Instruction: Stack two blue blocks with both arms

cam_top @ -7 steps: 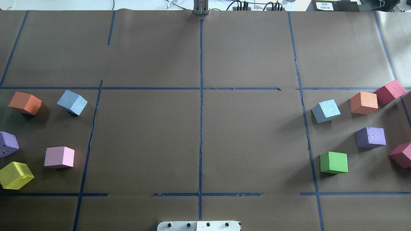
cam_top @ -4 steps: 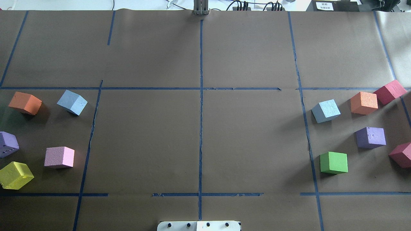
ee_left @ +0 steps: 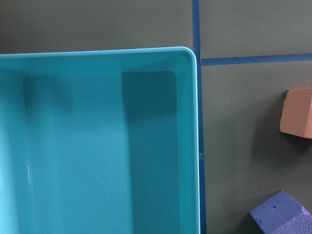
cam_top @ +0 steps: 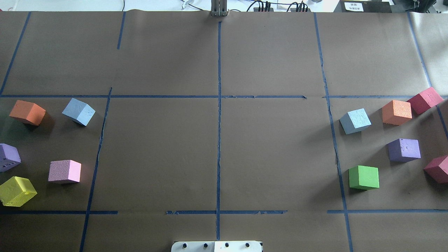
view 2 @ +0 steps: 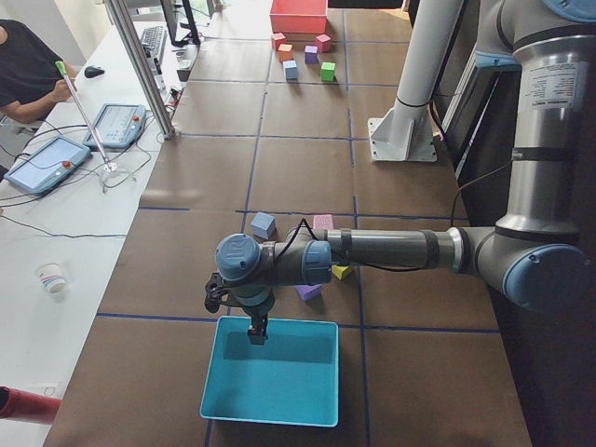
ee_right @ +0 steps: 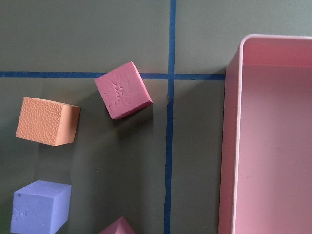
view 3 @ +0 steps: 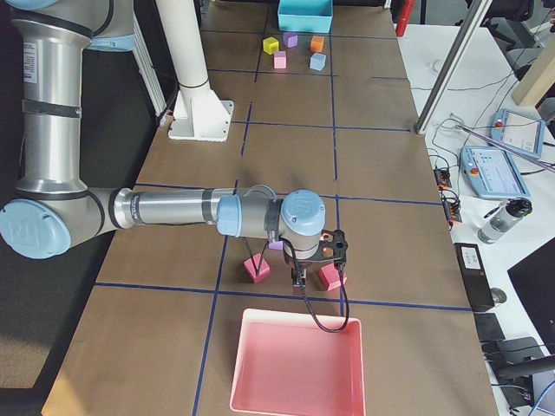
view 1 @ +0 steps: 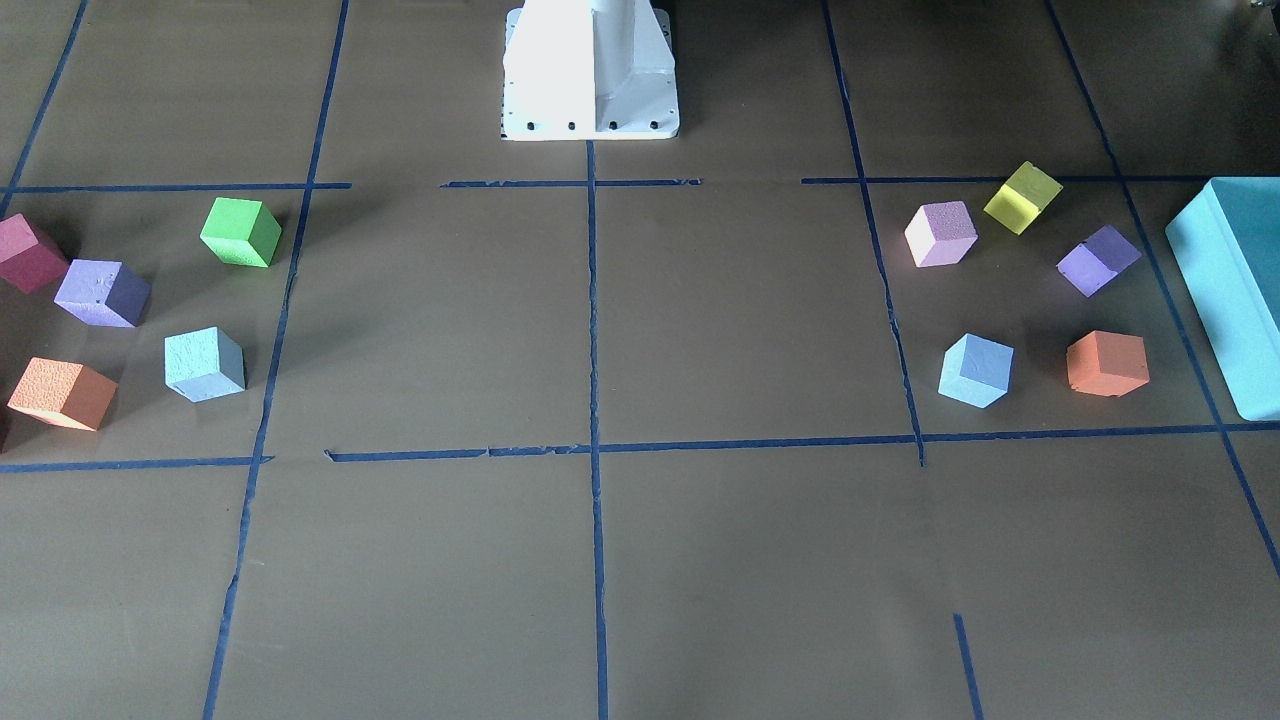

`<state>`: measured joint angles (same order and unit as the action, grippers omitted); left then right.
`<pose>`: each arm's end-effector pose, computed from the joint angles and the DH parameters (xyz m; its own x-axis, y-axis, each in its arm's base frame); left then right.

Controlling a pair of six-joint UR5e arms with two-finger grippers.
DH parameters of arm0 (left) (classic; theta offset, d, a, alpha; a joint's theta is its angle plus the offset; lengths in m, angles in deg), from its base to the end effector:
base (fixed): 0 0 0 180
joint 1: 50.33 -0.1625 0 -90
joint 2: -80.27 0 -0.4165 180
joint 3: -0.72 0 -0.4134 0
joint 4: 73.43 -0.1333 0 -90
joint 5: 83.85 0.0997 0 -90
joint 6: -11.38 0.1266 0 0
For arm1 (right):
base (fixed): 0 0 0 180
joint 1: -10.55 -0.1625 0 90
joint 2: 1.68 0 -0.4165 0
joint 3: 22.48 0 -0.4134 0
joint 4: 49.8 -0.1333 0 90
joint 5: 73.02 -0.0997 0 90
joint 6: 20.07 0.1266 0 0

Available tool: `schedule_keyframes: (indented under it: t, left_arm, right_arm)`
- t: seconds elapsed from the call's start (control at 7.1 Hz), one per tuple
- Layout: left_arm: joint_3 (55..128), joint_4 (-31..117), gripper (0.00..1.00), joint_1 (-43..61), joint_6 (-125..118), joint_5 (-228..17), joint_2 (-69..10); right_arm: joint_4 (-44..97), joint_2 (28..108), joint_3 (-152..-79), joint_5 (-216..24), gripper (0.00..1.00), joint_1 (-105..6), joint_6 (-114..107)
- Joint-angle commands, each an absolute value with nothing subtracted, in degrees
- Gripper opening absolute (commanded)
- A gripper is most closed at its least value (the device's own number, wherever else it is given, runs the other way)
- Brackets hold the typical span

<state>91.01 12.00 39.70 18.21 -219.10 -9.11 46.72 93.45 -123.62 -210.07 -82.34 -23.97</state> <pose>-0.0437 -0.5006 0.6787 0.6990 0.0579 -0.7127 -0.0832 0.9965 -0.0007 0.0644 -0.4702 0.6212 0.6820 -0.0272 0.7308 -0.0040 0.9992 0.0409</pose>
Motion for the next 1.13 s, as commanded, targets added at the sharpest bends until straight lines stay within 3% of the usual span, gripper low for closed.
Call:
schedule_keyframes:
  t: [0.0,0.42,0.99]
  left_arm:
    - [91.51,12.00,1.00,39.67,18.14,-219.20,-9.20]
    - [91.95,12.09,1.00,39.32,18.06,-219.29,-9.99]
    - [92.13,12.61,1.00,39.32,18.06,-219.38,-10.17]
  right_arm:
    - [47.31,88.71,-123.99,-210.22,1.00,-80.52,-24.11]
    - [46.79,84.46,-126.37,-209.33,1.00,-75.78,-23.24]
    - [42.17,80.86,-132.88,-205.24,1.00,-57.52,3.59]
